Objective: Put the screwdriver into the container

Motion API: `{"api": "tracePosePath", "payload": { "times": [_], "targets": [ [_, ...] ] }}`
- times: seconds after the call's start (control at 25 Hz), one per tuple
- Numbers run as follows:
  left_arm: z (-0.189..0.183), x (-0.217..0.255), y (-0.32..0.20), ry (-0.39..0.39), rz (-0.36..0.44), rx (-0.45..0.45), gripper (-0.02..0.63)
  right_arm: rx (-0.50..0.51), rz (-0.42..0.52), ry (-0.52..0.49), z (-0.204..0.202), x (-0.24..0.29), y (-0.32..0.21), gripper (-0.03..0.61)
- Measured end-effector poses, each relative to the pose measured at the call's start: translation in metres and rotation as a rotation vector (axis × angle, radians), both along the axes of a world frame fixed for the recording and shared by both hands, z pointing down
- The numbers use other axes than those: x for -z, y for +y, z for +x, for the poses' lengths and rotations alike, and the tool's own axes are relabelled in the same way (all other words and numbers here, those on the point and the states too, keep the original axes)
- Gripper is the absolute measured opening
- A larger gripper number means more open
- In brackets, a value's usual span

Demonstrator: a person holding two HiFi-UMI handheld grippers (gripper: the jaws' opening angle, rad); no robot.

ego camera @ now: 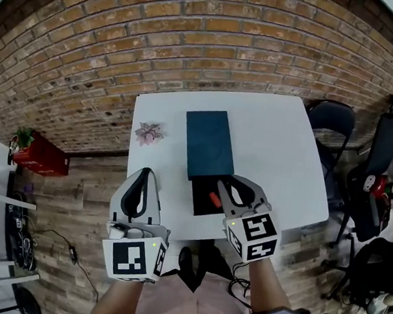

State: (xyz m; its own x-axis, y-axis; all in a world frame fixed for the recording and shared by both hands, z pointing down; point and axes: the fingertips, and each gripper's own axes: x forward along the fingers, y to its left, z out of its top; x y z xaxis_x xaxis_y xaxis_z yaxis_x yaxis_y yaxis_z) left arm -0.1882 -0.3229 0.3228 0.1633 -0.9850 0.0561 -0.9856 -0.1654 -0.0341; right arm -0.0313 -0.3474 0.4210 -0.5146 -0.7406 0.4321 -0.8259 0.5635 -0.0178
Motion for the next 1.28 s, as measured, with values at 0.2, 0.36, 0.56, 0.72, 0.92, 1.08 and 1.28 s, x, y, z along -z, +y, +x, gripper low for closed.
{"api": "tracePosePath", "payload": {
  "times": [0.2, 0.36, 0.56, 0.72, 0.92, 1.08, 1.28],
  "targets": [
    [0.005, 0.032, 0.008, -0.003, 0.083, -0.033, 0.012, -0.087, 0.17, -0.045, 0.008, 0.062, 0.006, 0.002],
    [0.009, 0.046, 0.012, -0.004, 0.117, -0.051, 0.012, -0.105, 0.227, -0.055, 0.01, 0.083, 0.016, 0.0],
    [0.013, 0.064, 0.014, -0.002, 0.156, -0.065, 0.012, -0.104, 0.28, -0.06, 0.008, 0.103, 0.022, 0.0],
    [0.015, 0.071, 0.017, 0.0, 0.175, -0.072, 0.012, -0.103, 0.311, -0.056, 0.007, 0.114, 0.025, -0.003],
    [0.014, 0.075, 0.017, 0.005, 0.182, -0.074, 0.012, -0.111, 0.328, -0.066, 0.007, 0.121, 0.027, -0.003],
    [0.016, 0.074, 0.019, 0.007, 0.179, -0.077, 0.012, -0.116, 0.332, -0.065, 0.009, 0.122, 0.029, -0.003],
    [0.021, 0.072, 0.021, 0.007, 0.176, -0.086, 0.012, -0.124, 0.334, -0.063, 0.013, 0.122, 0.031, -0.003]
  ]
}}
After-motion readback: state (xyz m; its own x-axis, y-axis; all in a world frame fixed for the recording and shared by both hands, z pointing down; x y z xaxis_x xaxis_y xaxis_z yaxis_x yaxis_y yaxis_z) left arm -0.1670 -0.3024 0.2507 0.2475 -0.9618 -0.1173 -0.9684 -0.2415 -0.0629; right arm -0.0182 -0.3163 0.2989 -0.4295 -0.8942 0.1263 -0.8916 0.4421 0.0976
